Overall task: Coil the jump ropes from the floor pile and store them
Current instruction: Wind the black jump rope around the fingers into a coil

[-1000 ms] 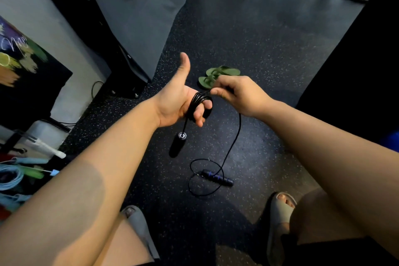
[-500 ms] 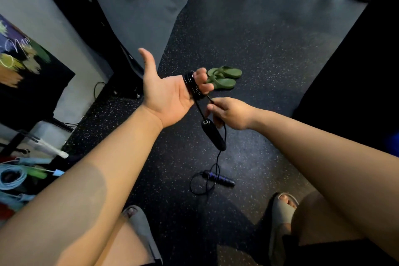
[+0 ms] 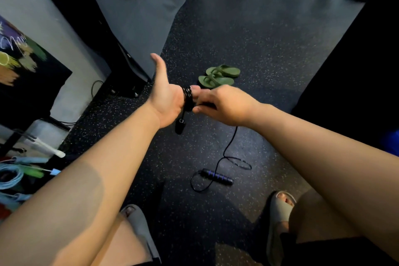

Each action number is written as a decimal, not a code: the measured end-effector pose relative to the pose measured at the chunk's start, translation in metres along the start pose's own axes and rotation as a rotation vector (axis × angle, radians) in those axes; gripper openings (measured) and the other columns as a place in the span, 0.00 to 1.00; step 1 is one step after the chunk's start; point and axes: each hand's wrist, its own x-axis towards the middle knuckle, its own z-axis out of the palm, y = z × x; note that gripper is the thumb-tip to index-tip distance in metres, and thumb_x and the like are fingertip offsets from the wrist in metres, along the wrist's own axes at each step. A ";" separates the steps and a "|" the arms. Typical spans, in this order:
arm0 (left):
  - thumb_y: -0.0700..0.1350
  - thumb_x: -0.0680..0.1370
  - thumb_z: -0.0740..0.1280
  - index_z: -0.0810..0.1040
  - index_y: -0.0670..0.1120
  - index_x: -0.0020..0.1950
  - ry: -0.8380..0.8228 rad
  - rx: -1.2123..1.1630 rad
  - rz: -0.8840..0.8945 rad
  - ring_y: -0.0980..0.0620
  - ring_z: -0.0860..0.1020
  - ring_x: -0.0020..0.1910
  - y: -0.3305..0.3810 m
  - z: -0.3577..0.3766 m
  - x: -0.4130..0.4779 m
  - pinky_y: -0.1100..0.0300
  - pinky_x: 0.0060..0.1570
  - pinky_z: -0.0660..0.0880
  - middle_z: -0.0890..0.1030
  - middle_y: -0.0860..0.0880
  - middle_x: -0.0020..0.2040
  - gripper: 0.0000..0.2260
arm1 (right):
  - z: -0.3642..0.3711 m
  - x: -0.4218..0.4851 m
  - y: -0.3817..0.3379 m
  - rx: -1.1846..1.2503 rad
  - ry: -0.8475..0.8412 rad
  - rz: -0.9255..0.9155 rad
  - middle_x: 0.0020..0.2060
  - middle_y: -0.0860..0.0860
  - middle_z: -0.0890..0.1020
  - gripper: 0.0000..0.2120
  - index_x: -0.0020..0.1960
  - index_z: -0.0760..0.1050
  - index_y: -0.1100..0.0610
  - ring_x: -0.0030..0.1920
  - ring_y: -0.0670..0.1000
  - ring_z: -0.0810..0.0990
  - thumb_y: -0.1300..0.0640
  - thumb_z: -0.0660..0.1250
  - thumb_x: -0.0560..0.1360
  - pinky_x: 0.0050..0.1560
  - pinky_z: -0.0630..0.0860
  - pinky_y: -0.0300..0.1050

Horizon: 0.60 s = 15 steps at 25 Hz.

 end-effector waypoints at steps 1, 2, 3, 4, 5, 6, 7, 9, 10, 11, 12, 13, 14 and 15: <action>0.80 0.62 0.25 0.84 0.38 0.48 -0.074 0.105 -0.040 0.48 0.84 0.47 0.000 0.004 -0.001 0.48 0.73 0.60 0.85 0.39 0.46 0.61 | -0.006 0.000 0.001 -0.012 0.034 0.003 0.37 0.45 0.81 0.10 0.48 0.80 0.51 0.36 0.47 0.76 0.45 0.68 0.77 0.34 0.68 0.43; 0.80 0.63 0.24 0.84 0.39 0.43 -0.135 0.176 -0.073 0.48 0.84 0.47 0.000 0.007 -0.002 0.49 0.71 0.62 0.84 0.39 0.45 0.60 | -0.011 0.000 0.005 -0.028 0.062 0.005 0.38 0.44 0.80 0.11 0.46 0.80 0.51 0.37 0.45 0.75 0.43 0.69 0.76 0.35 0.67 0.42; 0.80 0.63 0.25 0.83 0.38 0.43 -0.187 0.206 -0.102 0.45 0.83 0.51 0.000 0.008 -0.002 0.48 0.71 0.63 0.84 0.37 0.48 0.60 | -0.015 0.000 0.008 -0.036 0.084 -0.005 0.39 0.43 0.81 0.13 0.46 0.80 0.51 0.39 0.43 0.75 0.41 0.70 0.74 0.36 0.68 0.42; 0.80 0.63 0.26 0.83 0.36 0.46 -0.224 0.211 -0.133 0.42 0.82 0.56 0.000 0.008 -0.001 0.49 0.70 0.66 0.83 0.35 0.52 0.61 | -0.017 -0.001 0.012 -0.031 0.106 -0.024 0.40 0.43 0.81 0.14 0.46 0.80 0.51 0.40 0.42 0.75 0.40 0.69 0.74 0.37 0.70 0.41; 0.80 0.63 0.26 0.83 0.35 0.49 -0.245 0.216 -0.158 0.40 0.81 0.57 0.003 0.008 -0.002 0.50 0.67 0.69 0.83 0.34 0.53 0.62 | -0.017 -0.002 0.015 -0.014 0.128 -0.044 0.41 0.43 0.81 0.15 0.46 0.80 0.52 0.40 0.41 0.74 0.40 0.69 0.74 0.38 0.71 0.41; 0.80 0.63 0.27 0.83 0.34 0.52 -0.262 0.222 -0.178 0.39 0.81 0.56 0.005 0.006 -0.002 0.51 0.65 0.70 0.83 0.34 0.52 0.63 | -0.017 -0.003 0.018 0.003 0.147 -0.063 0.42 0.43 0.80 0.15 0.47 0.79 0.53 0.40 0.41 0.74 0.40 0.69 0.74 0.38 0.71 0.40; 0.81 0.63 0.27 0.82 0.33 0.53 -0.283 0.225 -0.195 0.38 0.81 0.53 0.007 0.005 -0.002 0.51 0.65 0.72 0.83 0.35 0.50 0.63 | -0.016 -0.003 0.022 0.021 0.158 -0.072 0.41 0.44 0.80 0.16 0.46 0.78 0.55 0.40 0.41 0.73 0.41 0.69 0.75 0.38 0.70 0.39; 0.82 0.62 0.29 0.79 0.31 0.54 -0.331 0.190 -0.214 0.38 0.81 0.48 0.011 0.007 -0.005 0.49 0.63 0.74 0.83 0.38 0.44 0.63 | -0.016 -0.005 0.028 0.068 0.177 -0.070 0.38 0.43 0.77 0.16 0.45 0.76 0.57 0.39 0.42 0.71 0.43 0.68 0.76 0.38 0.67 0.33; 0.82 0.62 0.30 0.78 0.32 0.52 -0.345 0.147 -0.210 0.39 0.81 0.44 0.012 0.008 -0.006 0.49 0.62 0.75 0.82 0.40 0.40 0.62 | -0.016 -0.005 0.030 0.103 0.184 -0.053 0.36 0.42 0.75 0.14 0.43 0.75 0.56 0.38 0.42 0.71 0.45 0.68 0.77 0.37 0.65 0.31; 0.83 0.61 0.31 0.78 0.33 0.50 -0.342 0.098 -0.197 0.39 0.80 0.42 0.013 0.009 -0.008 0.50 0.60 0.74 0.81 0.41 0.37 0.61 | -0.016 -0.006 0.032 0.145 0.186 -0.017 0.34 0.42 0.73 0.12 0.42 0.73 0.54 0.36 0.43 0.70 0.46 0.66 0.78 0.37 0.64 0.30; 0.84 0.61 0.32 0.78 0.34 0.48 -0.324 0.040 -0.175 0.40 0.79 0.40 0.013 0.010 -0.009 0.50 0.59 0.74 0.80 0.43 0.34 0.60 | -0.014 -0.007 0.034 0.199 0.178 0.035 0.33 0.42 0.71 0.12 0.41 0.71 0.52 0.34 0.43 0.70 0.48 0.65 0.80 0.37 0.64 0.31; 0.84 0.60 0.33 0.78 0.35 0.47 -0.299 -0.019 -0.146 0.40 0.79 0.39 0.013 0.010 -0.009 0.51 0.58 0.73 0.79 0.43 0.32 0.59 | -0.010 -0.007 0.035 0.272 0.154 0.103 0.32 0.44 0.71 0.12 0.39 0.69 0.50 0.33 0.42 0.69 0.49 0.62 0.81 0.36 0.65 0.33; 0.85 0.59 0.34 0.78 0.35 0.47 -0.272 -0.084 -0.116 0.41 0.78 0.38 0.013 0.010 -0.009 0.51 0.58 0.72 0.78 0.44 0.32 0.59 | -0.005 -0.008 0.034 0.370 0.118 0.178 0.31 0.45 0.71 0.14 0.38 0.70 0.47 0.31 0.42 0.69 0.50 0.60 0.82 0.34 0.67 0.36; 0.85 0.59 0.35 0.78 0.35 0.47 -0.248 -0.147 -0.086 0.41 0.78 0.38 0.013 0.009 -0.009 0.52 0.58 0.72 0.78 0.44 0.32 0.59 | 0.001 -0.008 0.031 0.475 0.077 0.244 0.31 0.47 0.72 0.16 0.37 0.72 0.45 0.30 0.43 0.70 0.50 0.58 0.83 0.34 0.70 0.40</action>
